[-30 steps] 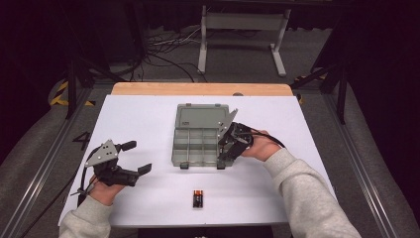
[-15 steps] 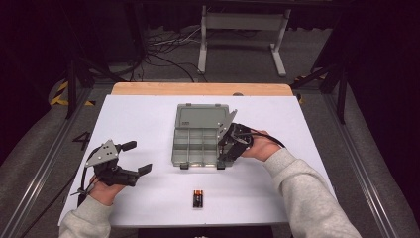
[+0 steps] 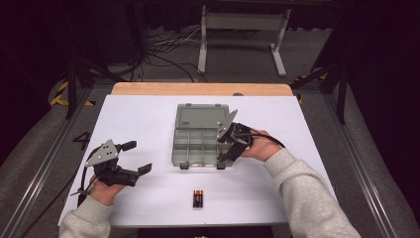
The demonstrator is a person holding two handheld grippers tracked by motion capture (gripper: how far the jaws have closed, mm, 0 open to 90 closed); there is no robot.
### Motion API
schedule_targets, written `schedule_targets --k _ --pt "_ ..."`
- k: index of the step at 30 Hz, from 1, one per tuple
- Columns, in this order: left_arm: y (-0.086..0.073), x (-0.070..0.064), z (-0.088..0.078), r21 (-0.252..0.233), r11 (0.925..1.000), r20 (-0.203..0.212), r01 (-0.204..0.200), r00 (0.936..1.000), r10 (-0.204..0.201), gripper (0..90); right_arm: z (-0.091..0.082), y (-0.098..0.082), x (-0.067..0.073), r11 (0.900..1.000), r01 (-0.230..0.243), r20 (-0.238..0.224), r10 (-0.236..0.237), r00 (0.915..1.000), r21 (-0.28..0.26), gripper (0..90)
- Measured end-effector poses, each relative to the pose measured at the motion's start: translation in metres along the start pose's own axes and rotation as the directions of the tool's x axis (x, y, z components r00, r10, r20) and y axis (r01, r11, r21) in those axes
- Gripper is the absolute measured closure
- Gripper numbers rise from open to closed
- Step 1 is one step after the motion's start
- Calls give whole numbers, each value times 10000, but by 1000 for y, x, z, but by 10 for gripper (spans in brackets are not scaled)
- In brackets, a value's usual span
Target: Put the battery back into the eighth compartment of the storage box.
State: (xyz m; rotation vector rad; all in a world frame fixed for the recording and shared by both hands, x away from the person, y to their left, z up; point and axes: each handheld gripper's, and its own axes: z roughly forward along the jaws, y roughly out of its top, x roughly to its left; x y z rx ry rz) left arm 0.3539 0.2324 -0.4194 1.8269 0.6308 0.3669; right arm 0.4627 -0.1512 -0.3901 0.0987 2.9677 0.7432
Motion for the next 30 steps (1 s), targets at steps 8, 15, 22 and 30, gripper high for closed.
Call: schedule_targets --k 8,15,22,30 --pt "0 0 0 27 10000 22 -21 10000 21 28 -18 8 11 9964 -414 228 432 9988 -740 113" --pt "0 0 0 -8 10000 -14 -63 10000 63 28 -32 26 39 9934 -109 508 168 9986 -1142 44" --pt "0 0 0 -25 10000 -18 -60 10000 60 27 -37 35 61 9944 -1 599 65 9982 -1057 28" --pt "0 0 0 -21 10000 -25 -61 10000 61 27 -36 42 81 9939 208 563 -147 9983 -1088 26"
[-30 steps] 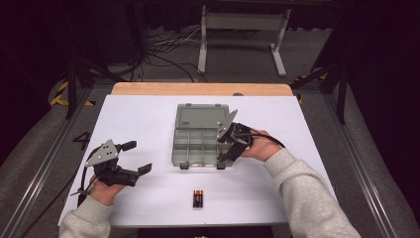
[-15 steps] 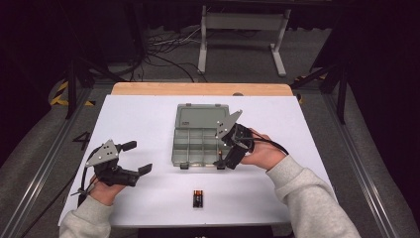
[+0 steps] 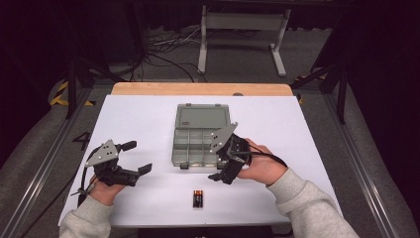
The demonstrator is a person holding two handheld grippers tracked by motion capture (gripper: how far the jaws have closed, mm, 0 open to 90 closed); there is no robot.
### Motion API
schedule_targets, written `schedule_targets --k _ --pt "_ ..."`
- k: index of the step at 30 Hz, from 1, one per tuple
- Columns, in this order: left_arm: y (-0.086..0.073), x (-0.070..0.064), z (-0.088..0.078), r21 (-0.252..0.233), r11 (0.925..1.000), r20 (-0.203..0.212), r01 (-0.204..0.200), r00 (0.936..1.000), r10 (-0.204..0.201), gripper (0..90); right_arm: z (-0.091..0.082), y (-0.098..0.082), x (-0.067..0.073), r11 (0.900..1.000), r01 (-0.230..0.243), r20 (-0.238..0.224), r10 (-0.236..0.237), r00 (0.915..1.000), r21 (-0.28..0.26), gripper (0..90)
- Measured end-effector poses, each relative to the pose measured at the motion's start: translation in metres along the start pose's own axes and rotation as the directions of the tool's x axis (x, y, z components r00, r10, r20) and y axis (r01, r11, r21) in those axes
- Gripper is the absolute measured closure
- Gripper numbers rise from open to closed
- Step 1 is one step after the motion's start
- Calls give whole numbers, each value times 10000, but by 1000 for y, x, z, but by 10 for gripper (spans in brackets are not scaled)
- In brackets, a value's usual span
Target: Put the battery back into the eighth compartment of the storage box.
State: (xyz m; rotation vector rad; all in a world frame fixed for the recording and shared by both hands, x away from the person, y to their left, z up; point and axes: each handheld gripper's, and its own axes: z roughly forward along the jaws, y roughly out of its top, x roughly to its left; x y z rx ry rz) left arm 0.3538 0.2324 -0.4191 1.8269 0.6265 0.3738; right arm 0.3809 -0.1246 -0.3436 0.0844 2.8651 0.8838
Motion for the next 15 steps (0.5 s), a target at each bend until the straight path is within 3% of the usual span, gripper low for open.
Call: schedule_targets --k 15 --pt "0 0 0 -18 10000 -1 11 10000 -11 28 29 -10 25 9997 -98 -402 106 9991 212 27"
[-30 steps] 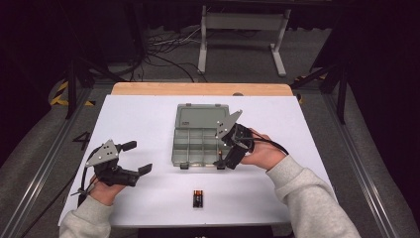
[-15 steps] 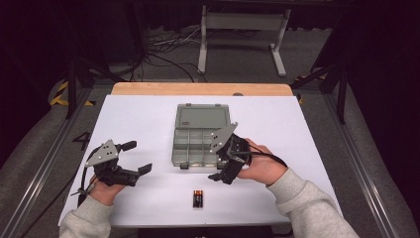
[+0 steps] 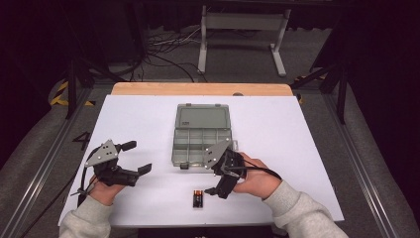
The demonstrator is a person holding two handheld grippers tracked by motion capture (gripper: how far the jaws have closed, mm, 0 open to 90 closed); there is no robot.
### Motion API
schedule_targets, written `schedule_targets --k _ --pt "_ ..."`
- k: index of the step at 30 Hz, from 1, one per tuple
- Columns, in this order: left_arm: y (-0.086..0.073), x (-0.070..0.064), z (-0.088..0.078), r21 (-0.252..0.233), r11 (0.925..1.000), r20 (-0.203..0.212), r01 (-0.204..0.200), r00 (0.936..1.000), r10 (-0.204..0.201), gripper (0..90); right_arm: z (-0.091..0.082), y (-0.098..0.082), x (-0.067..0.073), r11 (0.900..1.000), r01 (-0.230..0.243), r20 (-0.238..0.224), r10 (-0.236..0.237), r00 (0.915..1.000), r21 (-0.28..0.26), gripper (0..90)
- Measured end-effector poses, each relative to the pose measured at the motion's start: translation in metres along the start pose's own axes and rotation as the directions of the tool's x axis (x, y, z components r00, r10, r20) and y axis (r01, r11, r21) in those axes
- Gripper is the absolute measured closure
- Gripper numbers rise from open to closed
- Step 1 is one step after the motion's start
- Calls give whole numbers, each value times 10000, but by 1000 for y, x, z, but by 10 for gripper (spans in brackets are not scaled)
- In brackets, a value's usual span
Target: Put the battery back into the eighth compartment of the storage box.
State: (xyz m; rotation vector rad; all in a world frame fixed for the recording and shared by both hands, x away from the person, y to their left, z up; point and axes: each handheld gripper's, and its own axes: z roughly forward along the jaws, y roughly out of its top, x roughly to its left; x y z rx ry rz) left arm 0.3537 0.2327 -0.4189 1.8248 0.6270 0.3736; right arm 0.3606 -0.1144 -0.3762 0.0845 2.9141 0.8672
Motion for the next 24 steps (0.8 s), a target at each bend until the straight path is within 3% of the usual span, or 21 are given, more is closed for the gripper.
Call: schedule_targets --k 24 --pt "0 0 0 -4 10000 -12 -3 10000 3 27 46 -11 22 9985 -64 -734 104 9973 546 27"
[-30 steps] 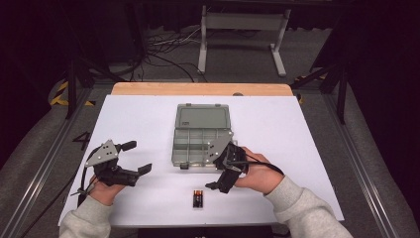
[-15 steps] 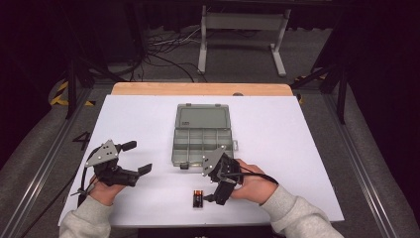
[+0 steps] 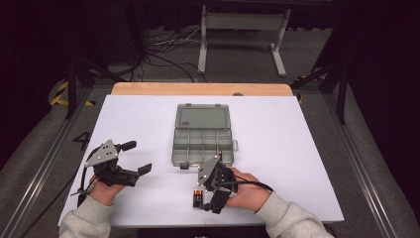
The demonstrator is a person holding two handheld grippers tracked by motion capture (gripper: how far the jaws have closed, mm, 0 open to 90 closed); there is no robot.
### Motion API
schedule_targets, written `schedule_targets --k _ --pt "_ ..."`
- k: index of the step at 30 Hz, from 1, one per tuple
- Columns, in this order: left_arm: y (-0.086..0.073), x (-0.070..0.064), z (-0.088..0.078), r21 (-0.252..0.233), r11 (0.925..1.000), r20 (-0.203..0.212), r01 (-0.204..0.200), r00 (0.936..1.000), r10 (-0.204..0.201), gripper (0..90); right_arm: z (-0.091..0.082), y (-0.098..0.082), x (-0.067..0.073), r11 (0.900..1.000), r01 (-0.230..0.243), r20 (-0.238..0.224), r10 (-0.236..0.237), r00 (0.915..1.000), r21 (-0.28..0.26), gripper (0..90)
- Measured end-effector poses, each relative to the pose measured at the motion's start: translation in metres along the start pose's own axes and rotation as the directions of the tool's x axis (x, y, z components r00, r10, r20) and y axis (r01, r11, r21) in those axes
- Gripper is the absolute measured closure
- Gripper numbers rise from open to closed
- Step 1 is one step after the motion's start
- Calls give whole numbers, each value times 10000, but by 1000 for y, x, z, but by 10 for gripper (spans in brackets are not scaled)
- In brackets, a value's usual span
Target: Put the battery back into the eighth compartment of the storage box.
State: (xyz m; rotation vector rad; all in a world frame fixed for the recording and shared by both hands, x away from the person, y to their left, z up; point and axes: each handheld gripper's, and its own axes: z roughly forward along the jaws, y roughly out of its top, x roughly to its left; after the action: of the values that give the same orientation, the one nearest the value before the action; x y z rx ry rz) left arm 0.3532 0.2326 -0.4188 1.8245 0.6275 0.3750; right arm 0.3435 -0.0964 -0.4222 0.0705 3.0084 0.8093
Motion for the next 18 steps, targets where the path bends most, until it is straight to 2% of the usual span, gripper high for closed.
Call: schedule_targets --k 10,18 --pt "0 0 1 2 10000 30 38 10000 -38 27 18 -1 6 9996 77 -356 -67 9993 278 28" --pt "0 0 1 2 10000 34 41 10000 -41 27 24 -1 8 9995 125 -364 -114 9993 299 39"
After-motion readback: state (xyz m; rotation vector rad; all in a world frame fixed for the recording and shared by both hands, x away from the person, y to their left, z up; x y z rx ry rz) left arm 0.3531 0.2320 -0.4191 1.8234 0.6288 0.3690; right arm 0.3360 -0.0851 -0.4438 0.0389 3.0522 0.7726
